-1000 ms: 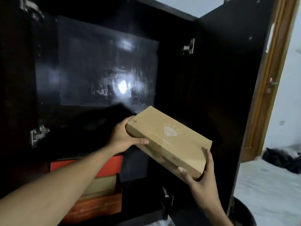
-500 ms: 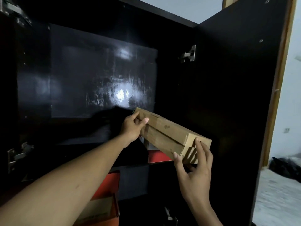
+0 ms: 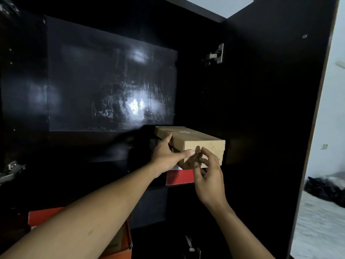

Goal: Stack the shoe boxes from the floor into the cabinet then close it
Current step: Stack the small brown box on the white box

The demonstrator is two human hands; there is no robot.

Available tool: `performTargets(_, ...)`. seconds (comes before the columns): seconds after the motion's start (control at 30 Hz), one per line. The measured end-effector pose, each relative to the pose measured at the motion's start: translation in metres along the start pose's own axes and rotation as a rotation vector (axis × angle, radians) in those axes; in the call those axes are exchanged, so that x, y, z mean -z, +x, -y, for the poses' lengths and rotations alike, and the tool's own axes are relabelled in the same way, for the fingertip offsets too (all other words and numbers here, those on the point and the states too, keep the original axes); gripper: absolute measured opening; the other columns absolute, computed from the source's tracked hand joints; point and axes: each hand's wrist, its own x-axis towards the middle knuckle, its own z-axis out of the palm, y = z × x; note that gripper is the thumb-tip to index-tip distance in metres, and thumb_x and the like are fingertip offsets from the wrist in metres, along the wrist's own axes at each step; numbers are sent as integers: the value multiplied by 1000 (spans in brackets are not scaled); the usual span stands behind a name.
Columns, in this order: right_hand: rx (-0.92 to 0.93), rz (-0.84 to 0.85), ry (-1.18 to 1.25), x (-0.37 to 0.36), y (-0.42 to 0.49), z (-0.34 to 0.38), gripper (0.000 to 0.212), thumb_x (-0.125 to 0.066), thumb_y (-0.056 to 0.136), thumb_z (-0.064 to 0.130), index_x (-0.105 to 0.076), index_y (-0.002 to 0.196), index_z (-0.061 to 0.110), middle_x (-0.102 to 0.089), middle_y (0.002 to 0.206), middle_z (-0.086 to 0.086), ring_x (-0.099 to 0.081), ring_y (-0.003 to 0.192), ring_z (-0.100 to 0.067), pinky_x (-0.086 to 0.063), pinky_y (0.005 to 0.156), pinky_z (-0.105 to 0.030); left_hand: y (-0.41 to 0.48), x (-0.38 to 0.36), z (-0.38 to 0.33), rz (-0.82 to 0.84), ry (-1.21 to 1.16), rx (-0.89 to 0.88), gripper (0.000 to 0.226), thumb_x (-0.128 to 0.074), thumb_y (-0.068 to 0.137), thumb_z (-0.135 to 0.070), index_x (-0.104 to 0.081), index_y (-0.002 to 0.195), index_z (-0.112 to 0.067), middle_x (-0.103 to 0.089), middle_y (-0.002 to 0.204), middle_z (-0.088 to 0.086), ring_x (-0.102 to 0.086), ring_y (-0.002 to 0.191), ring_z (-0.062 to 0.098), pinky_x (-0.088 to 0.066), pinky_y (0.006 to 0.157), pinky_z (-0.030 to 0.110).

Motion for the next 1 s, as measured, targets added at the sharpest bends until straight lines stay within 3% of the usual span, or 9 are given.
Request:
performTargets(0.1,-13,-43,-131,5,19,-14,45,-53,100,22,-42,144,22,-39,140,11,-47,120,-2,-49,104,-37,10,-1,9,-62,34,-32,106,-87,64,-55,-38,152,-22,-51,147,0,-50,131,11,-41,112,29)
performTargets(0.23,5,110,-291,-6,45,-30,50,-48,102,34,-39,149,19,-29,153,4,-47,130,-17,-47,103,-35,29,-2,20,-122,48,-21,89,-83,76,-43,-42,150,-17,-52,146,2,-51,132,15,-39,104,20)
performTargets(0.33,-5,217,-378,-25,62,-40,54,-39,103,44,-32,152,23,-16,160,4,-51,128,-21,-38,110,-45,52,-3,32,-152,15,22,89,-84,72,-49,-47,147,-19,-61,137,3,-59,124,19,-47,107,33)
performTargets(0.4,-32,261,-412,-38,72,-47,56,-36,103,45,-25,155,24,-9,163,6,-49,131,-20,-35,108,-46,72,-3,44,-186,4,47,94,-81,60,-60,-55,142,-22,-68,127,2,-65,114,19,-54,100,39)
performTargets(0.53,-71,353,-444,-61,82,-65,63,-35,102,44,-11,158,28,0,165,6,-28,147,-24,-34,109,-48,111,-12,77,-262,-65,75,95,-70,45,-70,-64,130,-26,-74,106,0,-72,96,25,-60,85,49)
performTargets(0.63,-107,368,-439,-68,82,-74,65,-38,102,39,-8,159,28,4,165,9,-12,150,-23,-27,114,-44,100,-13,66,-271,-39,68,81,-72,63,-58,-59,136,-24,-71,115,4,-68,105,26,-56,94,44)
performTargets(0.73,-126,386,-384,-64,87,-73,64,-40,102,34,-13,159,26,2,166,6,-9,152,-20,-20,118,-39,88,-11,53,-255,44,48,73,-73,83,-46,-49,146,-18,-65,130,7,-61,120,27,-49,104,39)
performTargets(0.87,-140,320,-357,-40,82,-56,58,-47,100,24,-30,155,20,-17,165,0,-20,151,-18,-16,120,-33,62,-8,44,-170,93,70,89,-74,80,-51,-34,154,-23,-59,140,3,-56,127,22,-46,107,38)
performTargets(1.0,-179,302,-374,-5,56,-34,57,-51,99,20,-33,153,14,-16,164,-4,-22,150,-21,-21,118,-31,18,-4,27,-170,178,11,91,-76,79,-50,-32,154,-23,-54,143,1,-52,130,22,-45,104,34)
